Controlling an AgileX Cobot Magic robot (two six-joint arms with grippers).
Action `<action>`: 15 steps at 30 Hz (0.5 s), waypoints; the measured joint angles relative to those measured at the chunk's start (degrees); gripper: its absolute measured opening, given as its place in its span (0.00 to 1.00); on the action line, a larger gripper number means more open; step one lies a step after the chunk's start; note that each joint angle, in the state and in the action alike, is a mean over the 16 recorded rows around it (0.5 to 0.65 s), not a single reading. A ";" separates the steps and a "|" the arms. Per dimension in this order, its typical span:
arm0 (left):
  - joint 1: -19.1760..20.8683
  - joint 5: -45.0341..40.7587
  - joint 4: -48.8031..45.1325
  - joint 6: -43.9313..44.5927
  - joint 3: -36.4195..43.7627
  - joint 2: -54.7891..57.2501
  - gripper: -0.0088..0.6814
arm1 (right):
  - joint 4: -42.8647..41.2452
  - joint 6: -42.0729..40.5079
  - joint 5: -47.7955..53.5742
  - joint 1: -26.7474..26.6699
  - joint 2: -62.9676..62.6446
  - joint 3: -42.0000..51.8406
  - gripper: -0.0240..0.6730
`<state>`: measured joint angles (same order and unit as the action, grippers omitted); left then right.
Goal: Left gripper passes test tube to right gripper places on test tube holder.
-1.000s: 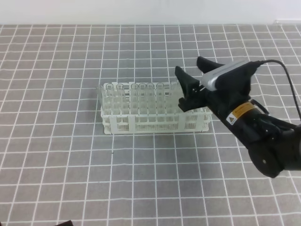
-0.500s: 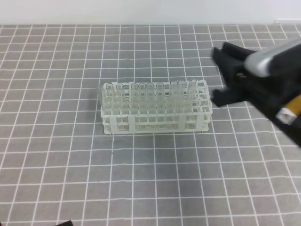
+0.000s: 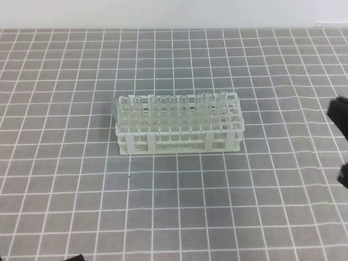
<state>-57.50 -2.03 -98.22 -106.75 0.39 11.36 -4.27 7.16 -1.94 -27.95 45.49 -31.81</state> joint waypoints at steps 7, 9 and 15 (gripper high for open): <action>0.00 -0.32 0.00 0.00 0.00 0.00 0.01 | -0.33 -0.30 6.42 2.55 -6.73 2.81 0.02; 0.00 -0.48 0.00 0.00 0.00 0.00 0.01 | -0.49 -0.35 7.23 4.56 -9.16 4.39 0.02; 0.00 -1.07 0.00 0.01 0.00 0.00 0.01 | -0.52 -0.39 8.18 13.06 -19.98 11.58 0.02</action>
<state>-57.50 -3.10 -98.22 -106.74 0.39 11.36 -4.79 6.77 6.24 -14.89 25.51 -20.23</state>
